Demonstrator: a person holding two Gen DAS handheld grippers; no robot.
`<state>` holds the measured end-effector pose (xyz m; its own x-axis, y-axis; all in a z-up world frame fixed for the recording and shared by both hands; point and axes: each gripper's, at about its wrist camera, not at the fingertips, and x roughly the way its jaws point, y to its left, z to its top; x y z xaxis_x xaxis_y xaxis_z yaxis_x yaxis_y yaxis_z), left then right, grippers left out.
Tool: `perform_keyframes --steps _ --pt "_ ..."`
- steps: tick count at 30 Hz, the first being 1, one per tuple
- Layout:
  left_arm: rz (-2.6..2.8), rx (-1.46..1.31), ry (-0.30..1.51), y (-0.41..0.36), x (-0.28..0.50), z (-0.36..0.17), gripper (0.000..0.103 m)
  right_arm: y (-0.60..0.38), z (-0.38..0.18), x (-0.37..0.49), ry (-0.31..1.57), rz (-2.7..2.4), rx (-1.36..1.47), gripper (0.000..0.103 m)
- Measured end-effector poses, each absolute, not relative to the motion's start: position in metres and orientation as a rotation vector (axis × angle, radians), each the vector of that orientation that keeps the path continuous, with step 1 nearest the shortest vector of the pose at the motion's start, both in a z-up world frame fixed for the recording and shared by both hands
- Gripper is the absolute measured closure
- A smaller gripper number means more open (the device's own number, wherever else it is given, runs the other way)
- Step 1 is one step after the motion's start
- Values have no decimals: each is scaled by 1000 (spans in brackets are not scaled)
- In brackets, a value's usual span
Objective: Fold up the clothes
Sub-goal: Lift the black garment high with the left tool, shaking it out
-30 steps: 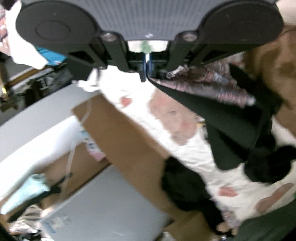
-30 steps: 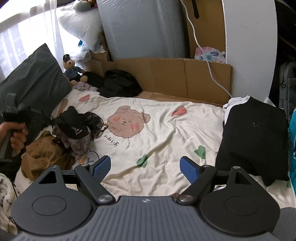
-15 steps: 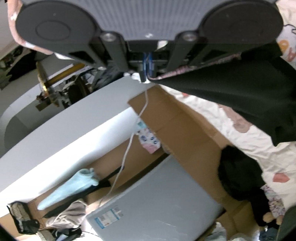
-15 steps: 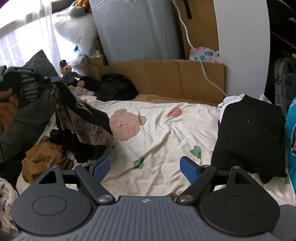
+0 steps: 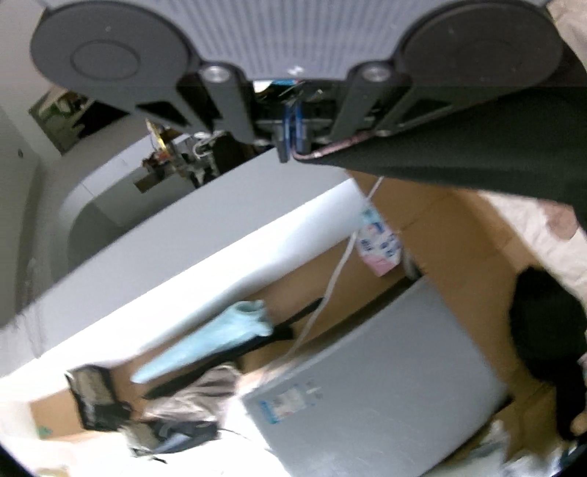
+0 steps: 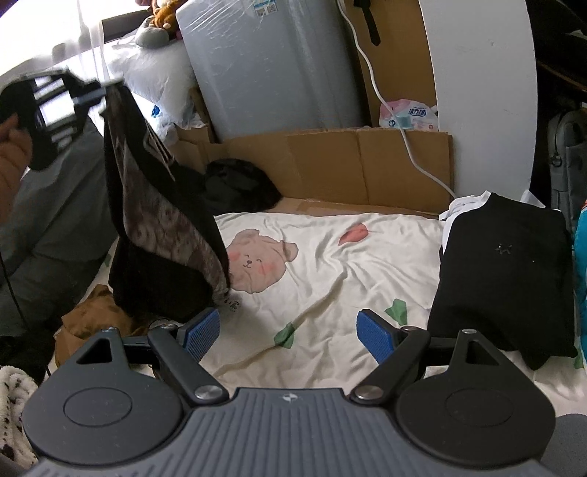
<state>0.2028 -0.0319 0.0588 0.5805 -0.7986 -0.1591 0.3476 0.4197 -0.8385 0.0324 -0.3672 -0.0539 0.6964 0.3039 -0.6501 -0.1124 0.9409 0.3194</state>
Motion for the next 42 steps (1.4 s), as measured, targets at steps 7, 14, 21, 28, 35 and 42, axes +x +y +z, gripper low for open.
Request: perform_keyframes --steps 7,14,21,28,35,42 --pt "-834 -915 581 -56 198 78 100 -369 -52 33 763 243 276 17" --pt "-893 -903 548 -76 190 95 100 -372 -52 34 766 233 296 17" --pt "-977 -921 505 -92 178 119 100 -369 -53 37 769 243 298 17" --pt "-1057 -929 494 -103 165 131 100 -369 -49 40 744 254 304 17" --pt "-1069 -962 511 -102 166 127 100 -377 -58 52 735 219 284 17" --pt "-1096 -966 467 -92 162 137 100 -374 -91 64 823 204 281 18"
